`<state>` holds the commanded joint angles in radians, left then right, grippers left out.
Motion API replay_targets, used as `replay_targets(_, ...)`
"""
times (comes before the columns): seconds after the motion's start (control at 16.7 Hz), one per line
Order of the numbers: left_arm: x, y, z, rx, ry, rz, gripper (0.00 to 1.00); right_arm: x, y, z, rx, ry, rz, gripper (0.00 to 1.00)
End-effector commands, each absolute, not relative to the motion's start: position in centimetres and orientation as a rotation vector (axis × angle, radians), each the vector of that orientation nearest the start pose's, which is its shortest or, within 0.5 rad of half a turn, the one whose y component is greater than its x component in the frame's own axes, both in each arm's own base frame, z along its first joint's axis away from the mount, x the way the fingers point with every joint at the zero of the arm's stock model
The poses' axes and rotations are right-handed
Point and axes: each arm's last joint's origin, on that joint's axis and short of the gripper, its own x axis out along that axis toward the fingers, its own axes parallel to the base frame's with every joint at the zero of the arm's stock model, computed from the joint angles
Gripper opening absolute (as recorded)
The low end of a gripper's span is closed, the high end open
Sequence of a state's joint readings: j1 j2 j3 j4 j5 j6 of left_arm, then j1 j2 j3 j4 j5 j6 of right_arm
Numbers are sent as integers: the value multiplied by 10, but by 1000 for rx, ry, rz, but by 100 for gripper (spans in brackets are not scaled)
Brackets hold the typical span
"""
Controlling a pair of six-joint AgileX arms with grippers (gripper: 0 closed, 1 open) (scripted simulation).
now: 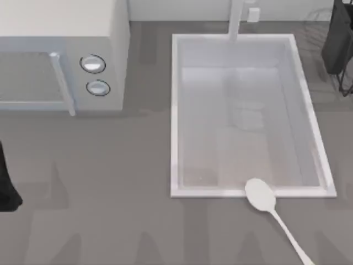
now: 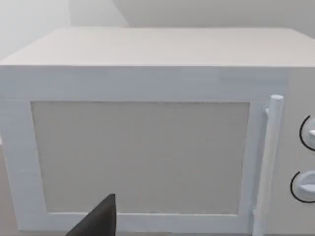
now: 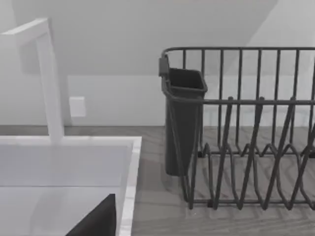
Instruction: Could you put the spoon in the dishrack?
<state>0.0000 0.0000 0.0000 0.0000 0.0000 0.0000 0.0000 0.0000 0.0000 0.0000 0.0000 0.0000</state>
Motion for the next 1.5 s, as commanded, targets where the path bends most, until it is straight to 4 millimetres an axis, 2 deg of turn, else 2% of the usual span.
replay_targets(0.3, 106, -1, 160, 0, 0, 0, 100, 107, 3, 169, 7, 65, 32, 100)
replay_targets(0.6, 106, -1, 160, 0, 0, 0, 100, 120, 22, 194, 6, 397, 165, 100)
replay_targets(0.84, 106, -1, 160, 0, 0, 0, 100, 147, 51, 205, -54, 799, 276, 100)
replay_targets(1.08, 106, -1, 160, 0, 0, 0, 100, 173, 91, 204, -174, 1160, 343, 100)
replay_targets(1.32, 106, -1, 160, 0, 0, 0, 100, 188, 129, 200, -307, 1389, 368, 100)
replay_targets(1.5, 106, -1, 160, 0, 0, 0, 100, 194, 147, 196, -376, 1477, 368, 100)
